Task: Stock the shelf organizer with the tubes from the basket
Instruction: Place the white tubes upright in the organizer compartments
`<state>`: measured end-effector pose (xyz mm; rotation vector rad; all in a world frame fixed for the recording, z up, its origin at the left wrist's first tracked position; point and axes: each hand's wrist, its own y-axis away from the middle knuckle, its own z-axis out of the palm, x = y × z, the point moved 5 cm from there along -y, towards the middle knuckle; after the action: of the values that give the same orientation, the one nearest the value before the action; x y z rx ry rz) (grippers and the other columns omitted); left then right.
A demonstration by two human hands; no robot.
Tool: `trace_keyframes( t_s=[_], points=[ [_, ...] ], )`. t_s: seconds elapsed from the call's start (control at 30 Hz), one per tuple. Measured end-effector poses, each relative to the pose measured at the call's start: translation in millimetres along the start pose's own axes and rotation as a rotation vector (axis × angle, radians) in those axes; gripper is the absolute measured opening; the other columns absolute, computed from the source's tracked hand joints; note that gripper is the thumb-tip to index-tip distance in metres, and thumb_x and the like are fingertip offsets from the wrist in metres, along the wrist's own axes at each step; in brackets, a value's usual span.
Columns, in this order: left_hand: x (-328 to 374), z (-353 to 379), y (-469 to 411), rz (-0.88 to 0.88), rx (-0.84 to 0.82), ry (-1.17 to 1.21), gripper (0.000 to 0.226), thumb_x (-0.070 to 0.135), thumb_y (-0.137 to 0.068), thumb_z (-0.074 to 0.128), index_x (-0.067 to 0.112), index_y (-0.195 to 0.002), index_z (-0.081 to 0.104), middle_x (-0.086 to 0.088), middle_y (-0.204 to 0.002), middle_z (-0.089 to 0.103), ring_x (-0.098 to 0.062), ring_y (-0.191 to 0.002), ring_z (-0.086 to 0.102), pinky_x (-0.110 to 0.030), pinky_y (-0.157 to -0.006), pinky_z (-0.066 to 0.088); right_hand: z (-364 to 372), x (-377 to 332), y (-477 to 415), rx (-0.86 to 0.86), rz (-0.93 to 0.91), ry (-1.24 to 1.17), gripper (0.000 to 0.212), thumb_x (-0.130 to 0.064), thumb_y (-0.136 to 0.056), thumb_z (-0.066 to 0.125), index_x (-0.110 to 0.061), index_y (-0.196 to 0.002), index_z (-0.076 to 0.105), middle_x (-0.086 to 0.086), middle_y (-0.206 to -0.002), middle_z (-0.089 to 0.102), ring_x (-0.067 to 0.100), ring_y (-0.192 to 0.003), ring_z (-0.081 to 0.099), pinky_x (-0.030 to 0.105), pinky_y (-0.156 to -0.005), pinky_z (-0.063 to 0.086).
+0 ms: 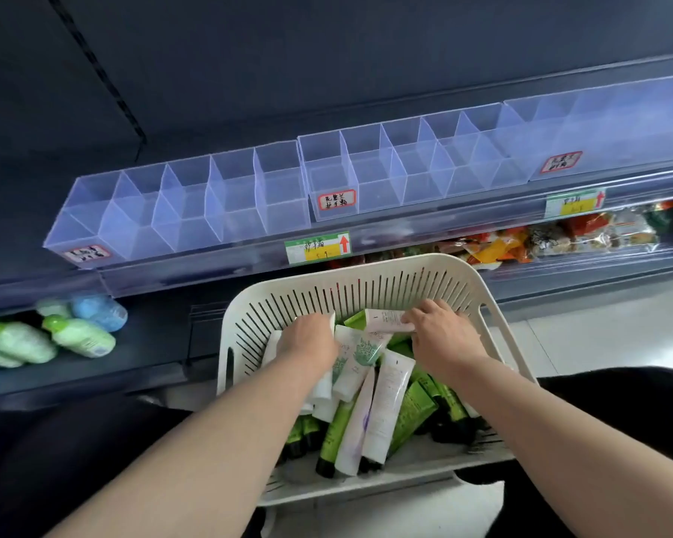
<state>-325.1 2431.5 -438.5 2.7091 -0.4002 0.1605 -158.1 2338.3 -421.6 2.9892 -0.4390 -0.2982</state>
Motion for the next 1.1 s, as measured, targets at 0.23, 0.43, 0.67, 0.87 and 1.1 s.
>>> trace_keyframes(
  t_s=[0.23,0.43,0.67,0.87,1.1],
  points=[
    [8.8,14.0,-11.4,0.012,-0.01,-0.244,0.021,0.026,-0.089,0.067,0.013,-0.105,0.065,-0.004,-0.093,0.066,-0.021,-0.082,0.062,-0.03,-0.059,0.041,25.1,-2.3,-17.3,-0.113,-0.014,0.014,0.058,0.003,-0.08,0.048,-0.023,-0.133,0.045,-0.004,-0.124,0.051,0.019,-0.118,0.045,0.037,-0.102,0.037],
    [-0.3,5.5,-9.6,-0.065,-0.14,0.0,0.022,0.03,-0.077,0.07,0.017,-0.093,0.063,0.002,-0.081,0.06,-0.019,-0.077,0.06,-0.026,-0.053,0.04,35.5,-6.2,-31.8,-0.15,0.007,0.026,0.072,0.005,-0.081,0.051,-0.022,-0.144,0.029,0.0,-0.136,0.049,0.024,-0.129,0.041,0.043,-0.11,0.032],
    [-22.5,-12.2,0.4,-0.007,-0.121,0.441,0.024,0.031,-0.085,0.069,0.019,-0.105,0.067,0.002,-0.1,0.068,-0.016,-0.088,0.064,-0.03,-0.072,0.051,12.3,-12.6,-31.8,-0.003,-0.006,-0.04,0.054,-0.011,-0.091,0.046,-0.025,-0.141,0.034,-0.004,-0.128,0.054,0.018,-0.115,0.052,0.039,-0.098,0.041],
    [-26.8,-42.8,19.0,0.017,0.058,0.608,0.022,0.022,-0.087,0.067,0.019,-0.103,0.052,-0.001,-0.096,0.062,-0.021,-0.088,0.061,-0.032,-0.073,0.048,-22.6,-34.1,-13.2,0.012,-0.085,-0.541,0.01,-0.017,-0.098,0.043,-0.011,-0.106,0.047,-0.001,-0.086,0.06,0.015,-0.072,0.057,0.026,-0.06,0.049],
    [-28.0,-95.2,54.2,0.102,0.303,0.65,0.015,0.027,-0.091,0.063,0.018,-0.103,0.06,0.001,-0.093,0.064,-0.019,-0.085,0.059,-0.029,-0.067,0.044,-55.6,-60.0,5.0,-0.067,0.057,-1.006,0.019,-0.026,-0.097,0.051,-0.007,-0.095,0.051,0.012,-0.094,0.063,0.022,-0.088,0.063,0.034,-0.074,0.055]
  ],
)
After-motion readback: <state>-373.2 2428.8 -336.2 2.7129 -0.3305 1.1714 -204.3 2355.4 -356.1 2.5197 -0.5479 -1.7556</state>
